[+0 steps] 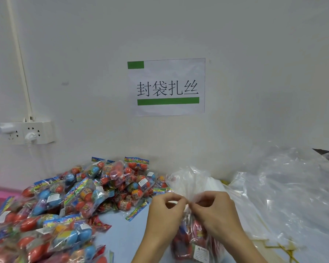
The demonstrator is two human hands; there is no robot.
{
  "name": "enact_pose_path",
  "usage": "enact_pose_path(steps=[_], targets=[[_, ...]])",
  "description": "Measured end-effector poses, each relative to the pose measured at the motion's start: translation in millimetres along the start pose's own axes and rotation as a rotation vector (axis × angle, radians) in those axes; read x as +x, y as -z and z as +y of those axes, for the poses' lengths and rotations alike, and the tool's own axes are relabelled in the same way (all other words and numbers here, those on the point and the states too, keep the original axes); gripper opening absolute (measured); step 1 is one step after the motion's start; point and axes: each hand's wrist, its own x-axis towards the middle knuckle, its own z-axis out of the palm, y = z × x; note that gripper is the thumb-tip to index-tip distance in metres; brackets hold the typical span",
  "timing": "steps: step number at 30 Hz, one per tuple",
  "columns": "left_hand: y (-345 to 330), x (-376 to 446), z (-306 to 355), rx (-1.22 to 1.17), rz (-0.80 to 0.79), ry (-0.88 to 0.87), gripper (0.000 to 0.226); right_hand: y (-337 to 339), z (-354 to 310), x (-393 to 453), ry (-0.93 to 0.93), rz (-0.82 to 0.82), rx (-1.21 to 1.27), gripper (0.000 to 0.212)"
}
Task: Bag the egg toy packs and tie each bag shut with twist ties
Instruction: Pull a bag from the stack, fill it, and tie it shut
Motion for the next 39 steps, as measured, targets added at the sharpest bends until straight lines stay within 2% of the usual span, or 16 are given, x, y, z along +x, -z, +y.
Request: enact_pose_path(steps=[5,12,17,22,28,31,34,36,39], targets=[[1.8,3.2,-2.2,-0.160,0.076,0.159,0.007,0.2,1.3,1.4,0.022,-0.026,0.012,0.017],[5.7,7.2,-6.7,-0.207,-0.027,0.238,0.016,-0.3,-0.6,1.0,0.005,-0.039,0.041,0.019],[7.4,6.6,-6.7,-0.187,-0.098,0.208,0.013,-0.6,-1.2,0.3,-0.006,-0.066,0.074,0.015],[6.2,4.2,-5.7,-0.168,-0.073,0.169,0.010,0.3,-0.3,-0.2,0.002,-0.107,0.122,0.019],[4.9,0.1,-0.8,-0.250,-0.150,0.174,0.019,7.3,-3.0,0.8,0.060,-0.146,0.013,0.022],[3.2,-0.9,2.3,-0.303,-0.157,0.206,0.011,8.6,-3.4,0.5,0.055,-0.120,0.020,0.021],[2.1,-0.3,2.6,-0.365,-0.139,0.264,0.018,7.2,-4.5,-0.5,0.048,-0.092,0.027,0.019],[1.2,-1.5,3.2,-0.366,-0.139,0.268,0.006,6.3,-6.5,-1.8,0.033,-0.095,0.027,0.022],[1.1,-1.2,0.1,-0.384,-0.112,0.281,0.005,6.9,-9.9,-3.4,0.001,-0.118,0.053,0.027]])
